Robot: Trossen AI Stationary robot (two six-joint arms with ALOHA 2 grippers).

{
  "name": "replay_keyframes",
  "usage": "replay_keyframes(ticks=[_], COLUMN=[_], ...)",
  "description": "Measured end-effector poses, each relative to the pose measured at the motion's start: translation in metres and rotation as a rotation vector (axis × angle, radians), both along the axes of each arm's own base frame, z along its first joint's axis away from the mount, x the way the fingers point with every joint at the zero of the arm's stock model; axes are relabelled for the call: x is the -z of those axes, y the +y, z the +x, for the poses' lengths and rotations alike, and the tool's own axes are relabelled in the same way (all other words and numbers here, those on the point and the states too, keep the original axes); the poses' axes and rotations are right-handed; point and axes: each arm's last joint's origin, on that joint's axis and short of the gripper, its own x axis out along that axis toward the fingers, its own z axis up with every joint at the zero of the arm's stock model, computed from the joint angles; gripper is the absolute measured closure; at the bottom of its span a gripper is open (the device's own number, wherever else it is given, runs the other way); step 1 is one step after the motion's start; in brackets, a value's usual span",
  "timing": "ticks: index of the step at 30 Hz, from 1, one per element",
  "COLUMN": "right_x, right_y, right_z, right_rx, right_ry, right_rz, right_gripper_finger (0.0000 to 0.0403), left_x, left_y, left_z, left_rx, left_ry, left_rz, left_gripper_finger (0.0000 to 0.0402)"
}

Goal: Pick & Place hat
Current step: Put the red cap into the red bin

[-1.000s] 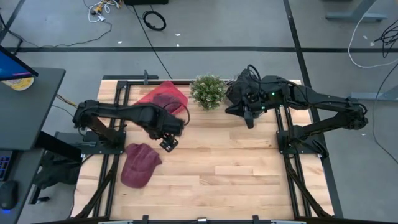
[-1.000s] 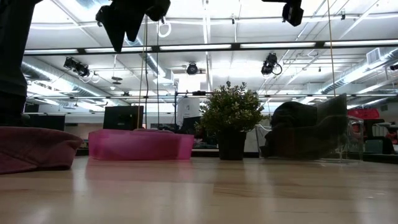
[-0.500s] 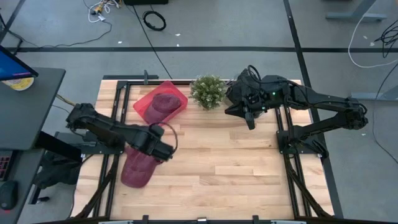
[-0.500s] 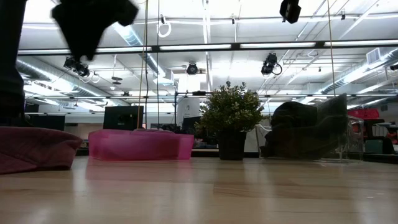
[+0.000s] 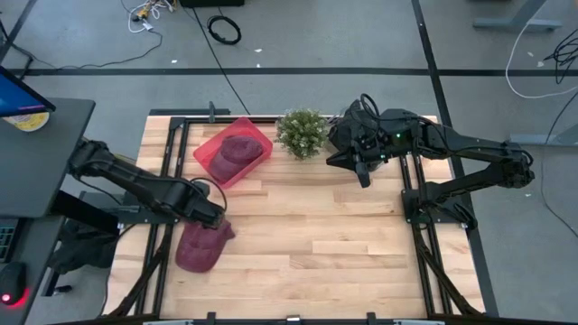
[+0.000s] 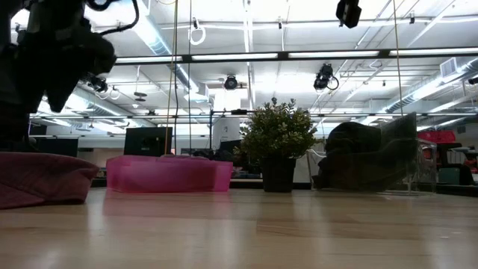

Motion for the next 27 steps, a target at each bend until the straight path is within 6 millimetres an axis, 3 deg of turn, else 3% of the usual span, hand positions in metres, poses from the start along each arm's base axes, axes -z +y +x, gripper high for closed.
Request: replay_keyframes(ticks=[5, 16, 21, 27], right_x=[0.000, 0.000, 0.000, 0.000], right_y=[0.000, 0.000, 0.000, 0.000], right_z=[0.000, 0.000, 0.000, 0.000], right_rx=[0.003, 0.020, 0.020, 0.020], right_ry=[0.001, 0.003, 0.004, 0.002], right_rz=[0.008, 0.029, 0.029, 0.029], right_gripper_finger=[0.0371, 0.0371, 0.0371, 0.0371], left_x=[0.012, 0.016, 0.029, 0.052], left_y=[0.001, -0.005, -0.009, -0.012], left_z=[-0.001, 0.006, 0.005, 0.006], left_rx=[-0.005, 0.004, 0.029, 0.034], left_ry=[0.001, -0.050, 0.032, 0.014], left_rz=[-0.007, -0.050, -0.070, -0.125], left_gripper_finger=[0.0133, 0.0099, 0.0088, 0.0087])
